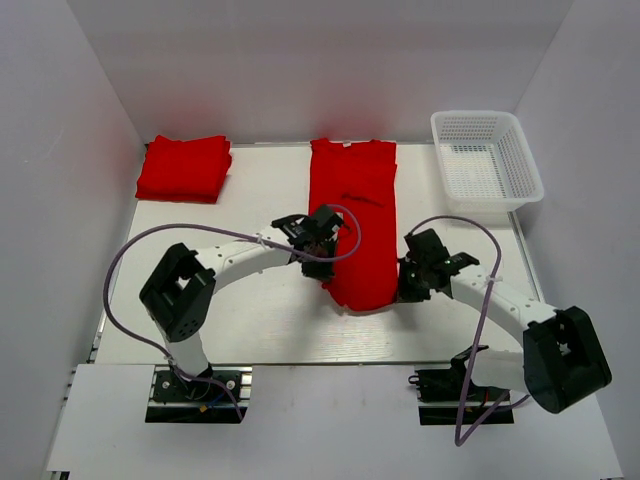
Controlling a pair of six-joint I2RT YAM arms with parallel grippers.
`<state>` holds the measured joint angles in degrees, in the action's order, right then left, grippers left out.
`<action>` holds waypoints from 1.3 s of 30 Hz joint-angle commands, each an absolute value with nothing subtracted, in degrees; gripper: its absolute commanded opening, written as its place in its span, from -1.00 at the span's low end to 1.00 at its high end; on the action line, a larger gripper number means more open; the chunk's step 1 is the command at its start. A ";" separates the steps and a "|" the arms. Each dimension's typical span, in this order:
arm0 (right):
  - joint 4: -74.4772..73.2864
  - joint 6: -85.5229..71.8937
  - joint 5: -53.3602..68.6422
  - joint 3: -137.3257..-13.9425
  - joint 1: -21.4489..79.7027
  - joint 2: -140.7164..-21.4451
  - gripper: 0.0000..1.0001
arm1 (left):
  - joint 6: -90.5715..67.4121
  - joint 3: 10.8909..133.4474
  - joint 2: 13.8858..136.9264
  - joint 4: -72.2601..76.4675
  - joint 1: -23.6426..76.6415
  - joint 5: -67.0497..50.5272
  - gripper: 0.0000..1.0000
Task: Fold and stack the t-shirts
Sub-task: Grab the bottom of the folded rectangular tshirt with both arms, then fold the folded rectangular tshirt in 1/3 of the way
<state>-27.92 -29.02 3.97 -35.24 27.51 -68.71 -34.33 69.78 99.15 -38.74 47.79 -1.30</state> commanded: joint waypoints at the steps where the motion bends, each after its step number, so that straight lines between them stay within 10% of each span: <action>1: -24.09 -27.16 2.46 -41.65 27.25 -71.27 -1.00 | -33.40 75.58 101.42 -38.06 46.67 -1.41 -1.00; 39: -28.57 -16.53 -5.72 -80.15 18.20 -100.63 -1.00 | -22.06 97.12 116.81 -28.13 27.16 -12.39 -1.00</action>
